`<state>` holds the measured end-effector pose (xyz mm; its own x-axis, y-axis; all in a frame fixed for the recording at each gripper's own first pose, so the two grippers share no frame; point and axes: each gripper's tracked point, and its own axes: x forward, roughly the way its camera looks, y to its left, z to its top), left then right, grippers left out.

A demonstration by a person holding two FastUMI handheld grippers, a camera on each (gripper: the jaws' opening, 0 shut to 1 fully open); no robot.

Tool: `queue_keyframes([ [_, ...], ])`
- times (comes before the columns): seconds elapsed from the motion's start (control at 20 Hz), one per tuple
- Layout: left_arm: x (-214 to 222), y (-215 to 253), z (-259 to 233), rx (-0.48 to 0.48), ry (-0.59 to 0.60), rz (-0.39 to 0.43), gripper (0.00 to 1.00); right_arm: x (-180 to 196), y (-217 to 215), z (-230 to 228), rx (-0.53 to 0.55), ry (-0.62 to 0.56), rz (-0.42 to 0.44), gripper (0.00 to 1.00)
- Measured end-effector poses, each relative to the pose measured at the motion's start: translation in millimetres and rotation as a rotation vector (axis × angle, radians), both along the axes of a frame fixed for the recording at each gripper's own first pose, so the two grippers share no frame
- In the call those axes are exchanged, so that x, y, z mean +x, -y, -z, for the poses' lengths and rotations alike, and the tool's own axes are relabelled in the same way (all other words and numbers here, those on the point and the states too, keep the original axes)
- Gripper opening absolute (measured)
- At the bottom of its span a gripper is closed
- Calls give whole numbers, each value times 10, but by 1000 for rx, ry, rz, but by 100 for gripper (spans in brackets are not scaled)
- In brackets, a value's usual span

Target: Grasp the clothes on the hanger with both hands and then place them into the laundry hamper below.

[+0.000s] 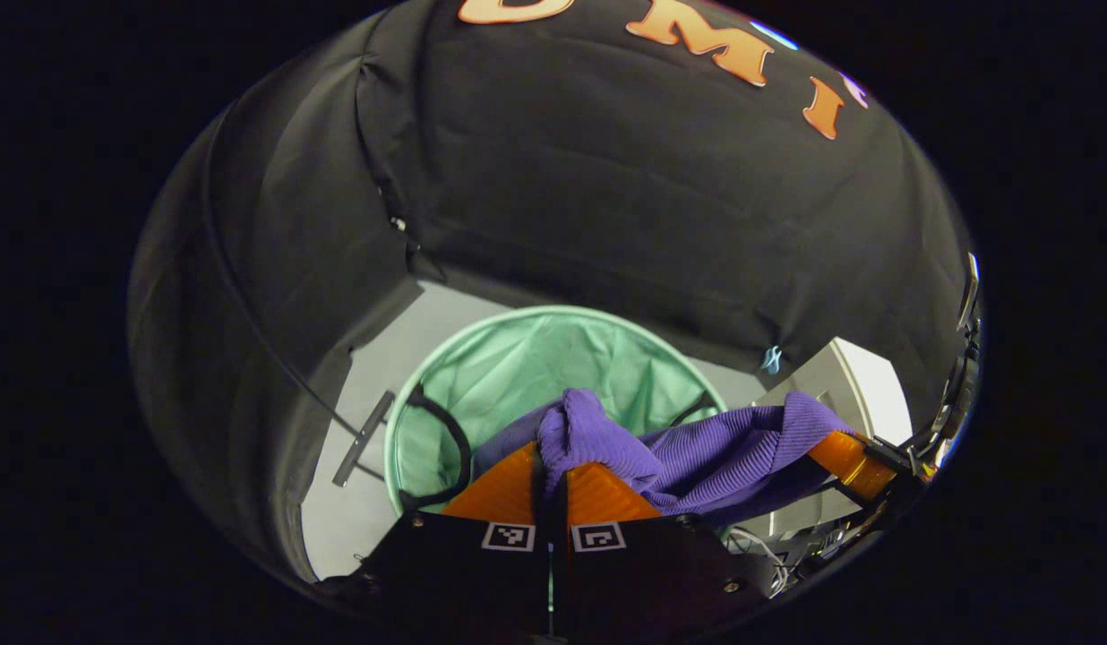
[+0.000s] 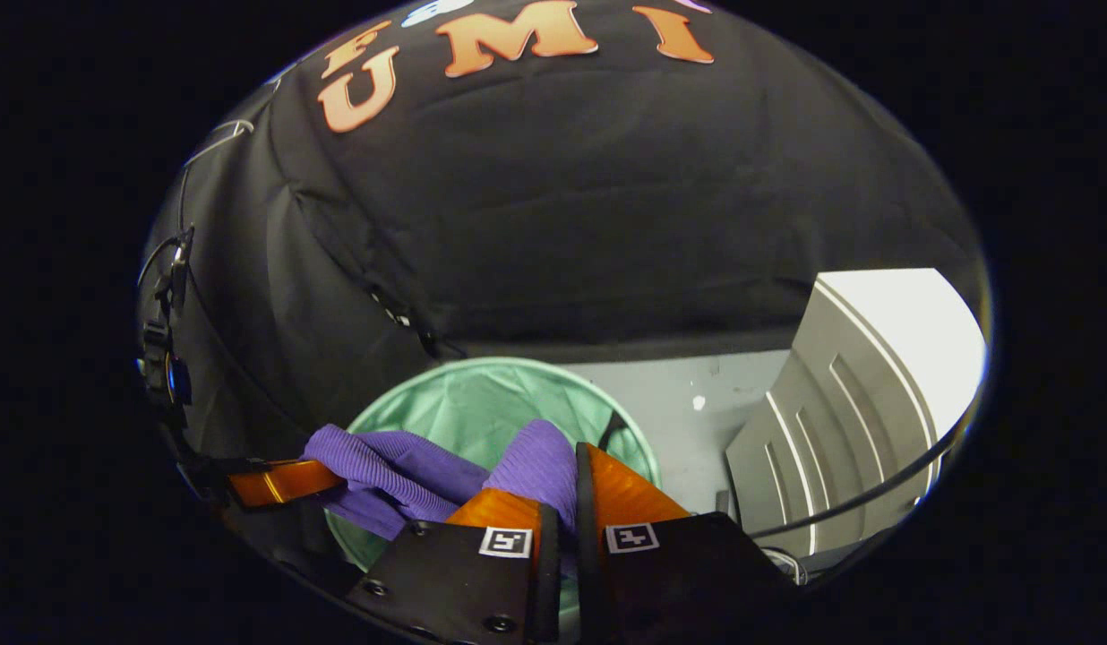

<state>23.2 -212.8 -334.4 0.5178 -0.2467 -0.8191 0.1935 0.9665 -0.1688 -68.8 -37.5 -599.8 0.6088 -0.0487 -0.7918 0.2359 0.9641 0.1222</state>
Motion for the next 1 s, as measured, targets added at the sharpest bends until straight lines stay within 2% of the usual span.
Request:
queue_keyframes([
  [0.25,-266,-93,532,61,-117,-4,2,-374,-140,692,4,-151,4,17],
  [0.45,-464,-282,846,152,-166,-9,3,-576,-160,1006,-28,-244,-19,17],
  [0.6,-585,-276,1005,165,-238,-37,4,-629,-156,1185,-51,-298,-46,19],
  [0.65,-580,-259,1017,171,-248,-33,7,-592,-143,1225,-53,-303,-47,30],
  [0.7,-554,-229,1019,177,-240,-20,8,-609,-135,1242,-50,-310,-44,35],
  [0.8,-578,-190,985,164,-239,-11,17,-652,-161,1214,-46,-309,-30,34],
  [0.9,-588,-160,935,134,-238,-18,20,-640,-149,1165,-35,-301,-12,35],
  [0.95,-570,-94,931,103,-239,-18,26,-615,-150,1160,-22,-298,-5,31],
  [1.0,-562,-30,879,66,-245,-16,31,-599,-181,1122,-9,-290,-4,49],
])
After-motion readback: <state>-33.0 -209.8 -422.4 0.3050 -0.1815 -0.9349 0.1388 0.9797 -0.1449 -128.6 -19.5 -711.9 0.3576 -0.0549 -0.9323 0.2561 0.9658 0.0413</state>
